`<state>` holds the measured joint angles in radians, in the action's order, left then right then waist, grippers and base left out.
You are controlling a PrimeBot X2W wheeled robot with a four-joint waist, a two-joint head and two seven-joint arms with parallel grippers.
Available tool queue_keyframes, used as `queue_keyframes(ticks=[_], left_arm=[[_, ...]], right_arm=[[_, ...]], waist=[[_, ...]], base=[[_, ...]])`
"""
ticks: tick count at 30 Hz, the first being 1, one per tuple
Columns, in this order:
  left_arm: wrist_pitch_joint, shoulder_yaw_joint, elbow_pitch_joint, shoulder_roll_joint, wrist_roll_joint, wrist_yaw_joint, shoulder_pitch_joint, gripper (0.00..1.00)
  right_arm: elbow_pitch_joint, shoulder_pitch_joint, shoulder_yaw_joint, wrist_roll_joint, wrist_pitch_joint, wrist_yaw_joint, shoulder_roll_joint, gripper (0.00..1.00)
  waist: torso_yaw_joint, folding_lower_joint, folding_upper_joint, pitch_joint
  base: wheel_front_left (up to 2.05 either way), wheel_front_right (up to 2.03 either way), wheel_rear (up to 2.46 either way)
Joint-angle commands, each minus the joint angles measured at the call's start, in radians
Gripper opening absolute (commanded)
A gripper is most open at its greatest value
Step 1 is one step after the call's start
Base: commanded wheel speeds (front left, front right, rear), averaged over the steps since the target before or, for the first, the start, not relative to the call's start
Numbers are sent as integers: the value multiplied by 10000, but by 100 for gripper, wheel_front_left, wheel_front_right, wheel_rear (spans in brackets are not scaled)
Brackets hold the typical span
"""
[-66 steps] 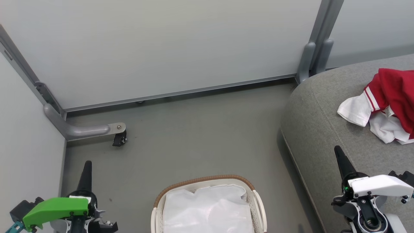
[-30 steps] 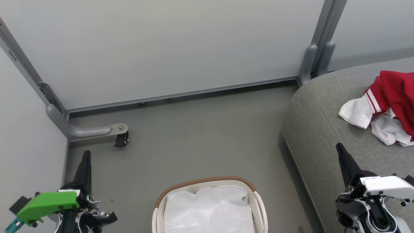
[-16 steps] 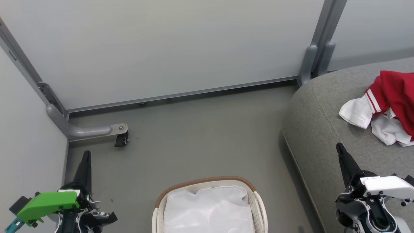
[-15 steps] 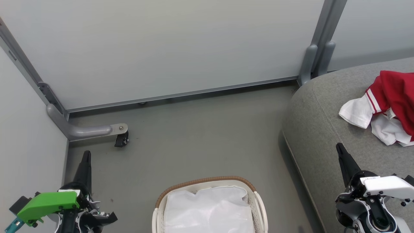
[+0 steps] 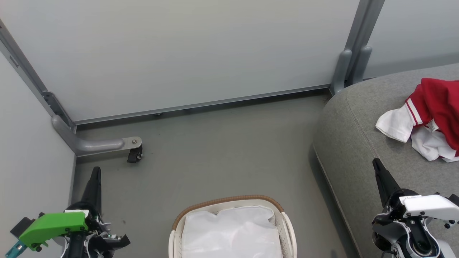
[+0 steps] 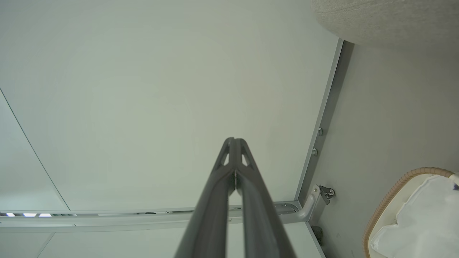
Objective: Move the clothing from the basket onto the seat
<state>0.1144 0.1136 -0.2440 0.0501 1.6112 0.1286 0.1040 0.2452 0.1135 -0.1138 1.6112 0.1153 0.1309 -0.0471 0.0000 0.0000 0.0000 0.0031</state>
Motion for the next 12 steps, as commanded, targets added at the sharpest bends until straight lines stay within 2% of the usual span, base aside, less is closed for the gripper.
queue_keyframes(ticks=[1,12], left_arm=[[32,24,8,-2,31,39,92,0],[31,23,8,-2,32,39,92,0]], right_arm=[[-36,-106,-18,34,15,-3,-60,0],[-36,-106,-17,34,15,-3,-60,0]], waist=[[0,0,0,0],[0,0,0,0]], base=[[0,0,0],[0,0,0]])
